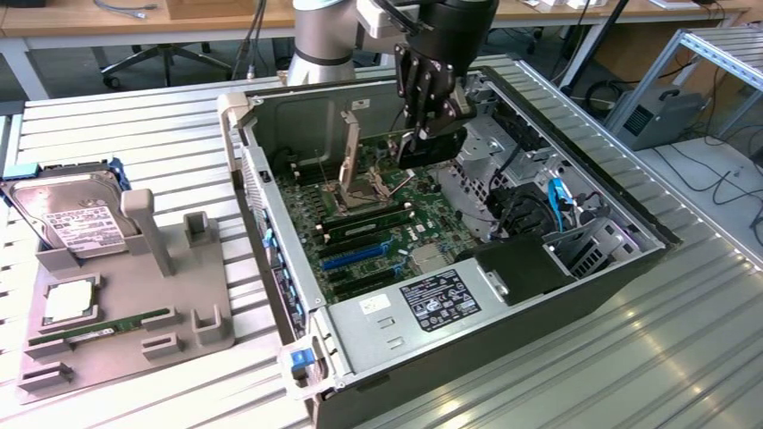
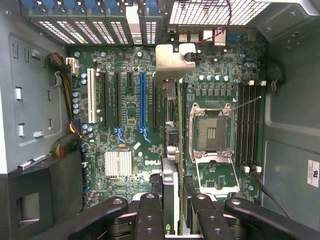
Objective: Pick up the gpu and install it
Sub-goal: 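Insert the gpu into the slot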
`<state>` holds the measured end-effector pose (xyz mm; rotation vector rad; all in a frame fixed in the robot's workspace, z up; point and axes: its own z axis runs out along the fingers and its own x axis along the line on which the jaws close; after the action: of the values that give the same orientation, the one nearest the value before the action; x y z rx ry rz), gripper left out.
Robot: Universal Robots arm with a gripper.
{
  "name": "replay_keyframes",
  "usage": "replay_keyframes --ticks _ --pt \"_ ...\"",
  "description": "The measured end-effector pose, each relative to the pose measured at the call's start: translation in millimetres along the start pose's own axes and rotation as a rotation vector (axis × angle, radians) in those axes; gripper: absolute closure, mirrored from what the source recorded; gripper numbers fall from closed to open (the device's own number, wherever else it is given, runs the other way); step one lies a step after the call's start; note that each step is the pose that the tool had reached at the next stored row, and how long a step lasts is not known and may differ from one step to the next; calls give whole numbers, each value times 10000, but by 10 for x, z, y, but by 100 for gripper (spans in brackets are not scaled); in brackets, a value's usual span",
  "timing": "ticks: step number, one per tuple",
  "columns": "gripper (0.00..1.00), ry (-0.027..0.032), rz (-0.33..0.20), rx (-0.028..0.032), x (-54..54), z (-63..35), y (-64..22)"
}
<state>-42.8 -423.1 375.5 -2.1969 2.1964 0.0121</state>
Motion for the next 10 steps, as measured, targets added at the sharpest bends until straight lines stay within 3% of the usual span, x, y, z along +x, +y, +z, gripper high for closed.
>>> replay_keyframes --ticks 10 --pt "73 0 -1 0 15 11 11"
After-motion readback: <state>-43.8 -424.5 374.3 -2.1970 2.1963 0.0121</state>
